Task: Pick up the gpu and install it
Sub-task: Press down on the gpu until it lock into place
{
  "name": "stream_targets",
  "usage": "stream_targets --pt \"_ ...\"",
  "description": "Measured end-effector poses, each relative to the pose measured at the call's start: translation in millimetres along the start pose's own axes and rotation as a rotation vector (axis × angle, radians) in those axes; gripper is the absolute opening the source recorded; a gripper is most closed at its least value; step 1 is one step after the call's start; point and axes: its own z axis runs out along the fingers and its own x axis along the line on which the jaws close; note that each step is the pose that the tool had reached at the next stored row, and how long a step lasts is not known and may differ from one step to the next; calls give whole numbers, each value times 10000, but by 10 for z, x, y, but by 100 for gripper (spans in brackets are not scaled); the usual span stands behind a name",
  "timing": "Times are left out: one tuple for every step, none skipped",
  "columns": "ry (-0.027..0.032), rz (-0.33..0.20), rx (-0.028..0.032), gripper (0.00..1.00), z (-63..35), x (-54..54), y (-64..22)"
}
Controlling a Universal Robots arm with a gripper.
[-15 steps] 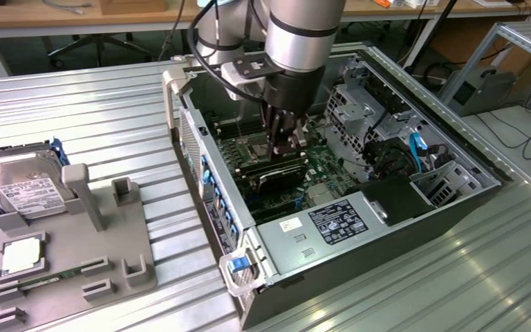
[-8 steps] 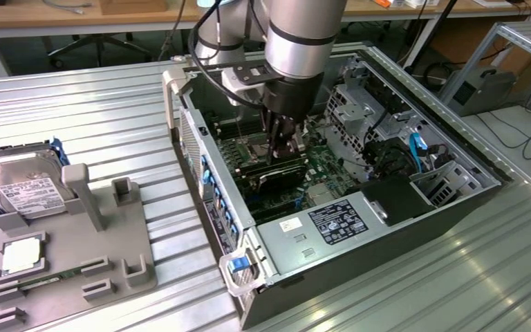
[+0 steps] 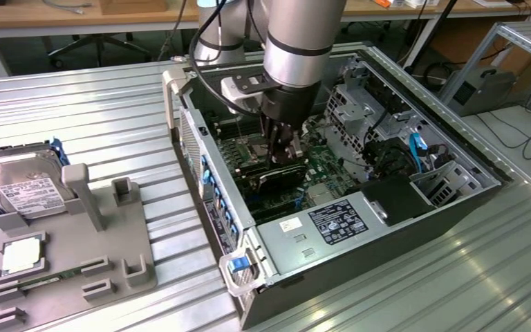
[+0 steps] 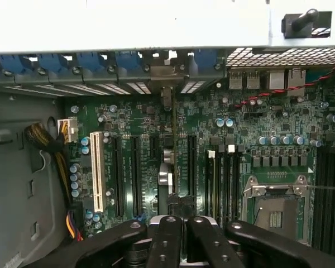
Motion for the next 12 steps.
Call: stream_targets --pt "-1 4 1 11 3 -5 0" --pt "-1 6 1 11 8 -12 0" --pt "-1 6 1 11 19 -12 0" --pt "1 6 0 11 38 -13 1" --pt "0 8 1 11 61 -13 2" --pt "1 9 0 11 79 -13 3" --pt "0 9 1 11 86 -13 3" --pt "2 9 0 11 85 -13 3" --pt "2 9 0 11 86 -13 3" --pt "2 8 0 11 86 -13 3" --pt "1 9 0 11 86 -13 3" --pt "-2 9 2 11 91 -13 3"
